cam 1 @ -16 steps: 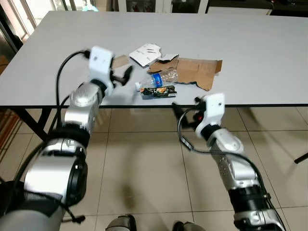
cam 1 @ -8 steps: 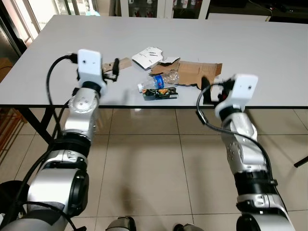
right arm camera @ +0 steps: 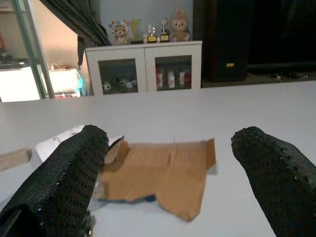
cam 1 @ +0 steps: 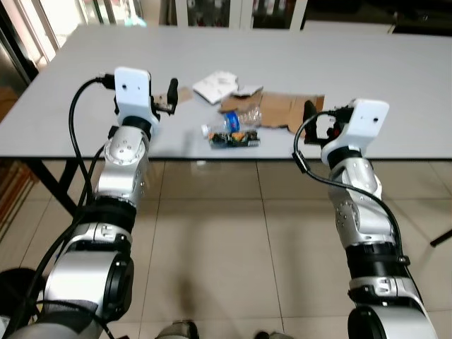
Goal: Picking trash to rubbish bin
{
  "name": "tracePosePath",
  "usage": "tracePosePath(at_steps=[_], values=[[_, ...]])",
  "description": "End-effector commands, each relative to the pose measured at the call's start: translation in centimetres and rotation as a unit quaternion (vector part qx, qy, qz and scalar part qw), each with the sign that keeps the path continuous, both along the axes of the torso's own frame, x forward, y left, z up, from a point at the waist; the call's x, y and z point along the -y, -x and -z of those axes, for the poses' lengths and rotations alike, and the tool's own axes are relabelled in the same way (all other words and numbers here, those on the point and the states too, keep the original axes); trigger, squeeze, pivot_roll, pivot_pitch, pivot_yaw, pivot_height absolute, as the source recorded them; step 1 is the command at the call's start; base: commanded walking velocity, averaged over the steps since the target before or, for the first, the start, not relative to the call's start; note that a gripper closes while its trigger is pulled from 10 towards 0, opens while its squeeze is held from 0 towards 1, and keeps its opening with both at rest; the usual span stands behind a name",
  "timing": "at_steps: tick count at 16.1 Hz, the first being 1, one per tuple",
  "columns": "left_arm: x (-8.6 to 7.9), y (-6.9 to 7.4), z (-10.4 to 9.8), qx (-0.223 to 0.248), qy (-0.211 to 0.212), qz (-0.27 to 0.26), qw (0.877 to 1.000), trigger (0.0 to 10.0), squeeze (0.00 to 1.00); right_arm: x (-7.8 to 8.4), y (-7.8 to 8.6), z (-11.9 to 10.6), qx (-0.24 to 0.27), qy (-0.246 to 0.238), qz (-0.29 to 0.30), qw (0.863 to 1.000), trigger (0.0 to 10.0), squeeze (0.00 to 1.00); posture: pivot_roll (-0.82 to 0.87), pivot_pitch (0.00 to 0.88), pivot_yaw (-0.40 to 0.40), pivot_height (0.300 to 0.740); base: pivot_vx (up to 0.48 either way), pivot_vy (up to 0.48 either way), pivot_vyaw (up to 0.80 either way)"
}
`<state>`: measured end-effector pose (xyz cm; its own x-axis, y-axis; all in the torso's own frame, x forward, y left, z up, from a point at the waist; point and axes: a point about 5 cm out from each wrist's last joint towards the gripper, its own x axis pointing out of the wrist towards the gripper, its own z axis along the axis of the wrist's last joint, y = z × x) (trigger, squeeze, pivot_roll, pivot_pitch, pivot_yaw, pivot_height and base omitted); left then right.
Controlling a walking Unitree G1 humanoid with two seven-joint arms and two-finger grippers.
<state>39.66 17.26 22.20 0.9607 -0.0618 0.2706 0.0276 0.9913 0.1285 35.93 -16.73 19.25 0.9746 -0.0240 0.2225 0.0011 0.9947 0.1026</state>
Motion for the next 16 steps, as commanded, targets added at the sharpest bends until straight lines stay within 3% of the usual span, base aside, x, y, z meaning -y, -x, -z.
tracePosePath(at_steps=[1,3,16], values=[[-0.10,-0.03,-0.34,0.002,0.003,-0.006,1.000,10.0,0.00,0.62,-0.18,-0.56,0.011,-0.003,0.012,1.000,10.0,0.00,-0.03,0.083,-0.008,0.740,0.480,0.000,-0.59],[-0.06,0.04,-0.30,0.001,-0.002,-0.004,1.000,10.0,0.00,0.68,-0.23,-0.40,0.007,-0.006,0.015,1.000,10.0,0.00,-0.03,0.086,-0.008,0.740,0.480,0.000,-0.52],[0.09,0.16,-0.54,0.000,-0.007,-0.002,1.000,10.0,0.00,0.26,-0.27,-0.14,0.008,-0.004,0.009,1.000,10.0,0.00,-0.03,0.092,-0.012,0.740,0.480,0.000,0.00]])
